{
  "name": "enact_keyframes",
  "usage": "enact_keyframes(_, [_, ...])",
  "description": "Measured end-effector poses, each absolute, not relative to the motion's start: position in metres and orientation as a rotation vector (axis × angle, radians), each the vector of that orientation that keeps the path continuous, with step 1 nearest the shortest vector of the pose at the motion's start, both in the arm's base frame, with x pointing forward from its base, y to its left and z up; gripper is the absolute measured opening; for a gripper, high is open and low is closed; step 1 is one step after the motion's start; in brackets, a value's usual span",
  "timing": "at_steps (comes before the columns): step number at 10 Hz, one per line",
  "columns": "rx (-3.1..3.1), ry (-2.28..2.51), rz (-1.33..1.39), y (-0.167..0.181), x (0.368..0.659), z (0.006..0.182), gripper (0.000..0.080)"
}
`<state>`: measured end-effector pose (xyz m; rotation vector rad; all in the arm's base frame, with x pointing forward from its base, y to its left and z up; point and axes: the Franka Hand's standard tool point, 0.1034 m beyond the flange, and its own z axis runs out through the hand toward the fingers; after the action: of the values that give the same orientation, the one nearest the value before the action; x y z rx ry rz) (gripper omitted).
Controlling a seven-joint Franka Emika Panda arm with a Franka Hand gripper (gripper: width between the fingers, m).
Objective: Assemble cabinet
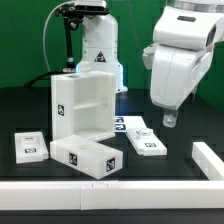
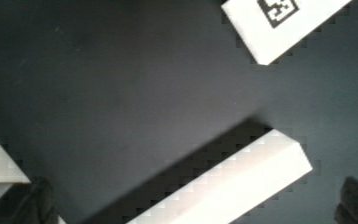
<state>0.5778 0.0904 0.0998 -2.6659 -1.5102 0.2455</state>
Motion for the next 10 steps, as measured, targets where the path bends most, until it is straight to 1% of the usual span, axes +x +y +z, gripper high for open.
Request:
enact_keyframes(1, [-2.654, -1.528, 0.235, 0.083, 0.58, 0.099, 0.0796])
enact_keyframes(2, [-2.651, -1.555, 0.192, 0.048, 0.586, 0.096, 0.0796])
enact_keyframes(4, [-2.65, -1.563, 0.194, -0.008, 0.584, 0.082, 0.0796])
enact_keyframes(6, [-2.663, -1.537, 0.194, -0.001, 0.584, 0.082, 0.0796])
enact_keyframes(8, [-2.688, -1.494, 0.152, -0.006, 0.585, 0.078, 0.0796])
enact_keyframes(10, [-2.747, -1.414, 0.028, -0.032, 0.569, 0.059, 0.0796])
